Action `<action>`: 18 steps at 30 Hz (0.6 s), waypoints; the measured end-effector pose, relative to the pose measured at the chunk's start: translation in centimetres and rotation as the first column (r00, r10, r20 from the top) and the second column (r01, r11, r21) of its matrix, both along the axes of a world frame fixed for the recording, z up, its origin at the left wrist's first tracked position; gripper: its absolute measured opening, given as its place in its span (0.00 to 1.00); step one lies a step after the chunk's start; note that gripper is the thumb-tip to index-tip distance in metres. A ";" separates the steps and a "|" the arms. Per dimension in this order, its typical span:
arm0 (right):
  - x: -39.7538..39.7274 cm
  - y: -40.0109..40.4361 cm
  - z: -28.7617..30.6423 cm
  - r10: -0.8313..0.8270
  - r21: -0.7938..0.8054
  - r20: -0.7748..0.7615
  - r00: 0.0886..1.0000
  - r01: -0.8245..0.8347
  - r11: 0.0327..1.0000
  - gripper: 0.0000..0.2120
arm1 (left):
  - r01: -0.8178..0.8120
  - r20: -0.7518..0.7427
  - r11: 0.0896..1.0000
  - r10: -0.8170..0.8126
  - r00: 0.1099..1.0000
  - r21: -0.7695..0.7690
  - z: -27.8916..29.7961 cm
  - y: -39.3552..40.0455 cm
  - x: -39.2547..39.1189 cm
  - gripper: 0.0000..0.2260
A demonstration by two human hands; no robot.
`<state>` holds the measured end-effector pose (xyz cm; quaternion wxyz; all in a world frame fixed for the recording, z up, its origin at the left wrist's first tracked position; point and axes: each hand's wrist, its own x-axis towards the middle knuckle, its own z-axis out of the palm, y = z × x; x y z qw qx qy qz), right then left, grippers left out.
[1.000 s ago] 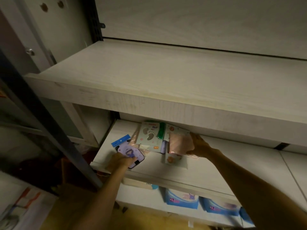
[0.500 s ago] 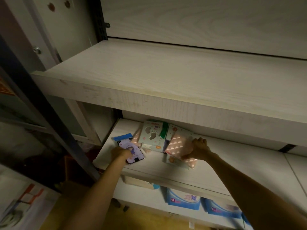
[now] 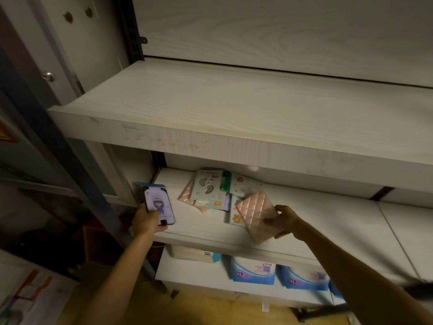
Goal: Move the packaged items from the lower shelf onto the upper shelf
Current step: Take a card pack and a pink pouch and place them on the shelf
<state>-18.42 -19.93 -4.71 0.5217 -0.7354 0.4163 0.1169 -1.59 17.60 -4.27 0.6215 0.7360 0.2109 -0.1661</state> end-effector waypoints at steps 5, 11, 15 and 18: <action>-5.6 0.8 1.3 -0.134 0.284 0.227 0.965 0.066 0.956 0.26 | 0.210 0.102 0.961 -0.194 0.976 -0.181 1.8 -2.6 -3.0 0.13; -12.7 1.1 3.0 -0.258 0.373 0.366 0.894 0.113 0.921 0.19 | 0.461 0.116 0.823 -0.449 0.886 -0.332 3.6 -7.8 -8.3 0.12; -18.2 0.5 3.9 -0.329 0.366 0.408 0.852 0.177 0.913 0.18 | 0.591 0.134 0.726 -0.586 0.799 -0.352 3.9 -12.1 -13.1 0.13; -23.0 -0.5 4.2 -0.370 0.354 0.436 0.820 0.221 0.909 0.19 | 0.644 0.146 0.671 -0.642 0.753 -0.369 4.3 -15.6 -17.6 0.14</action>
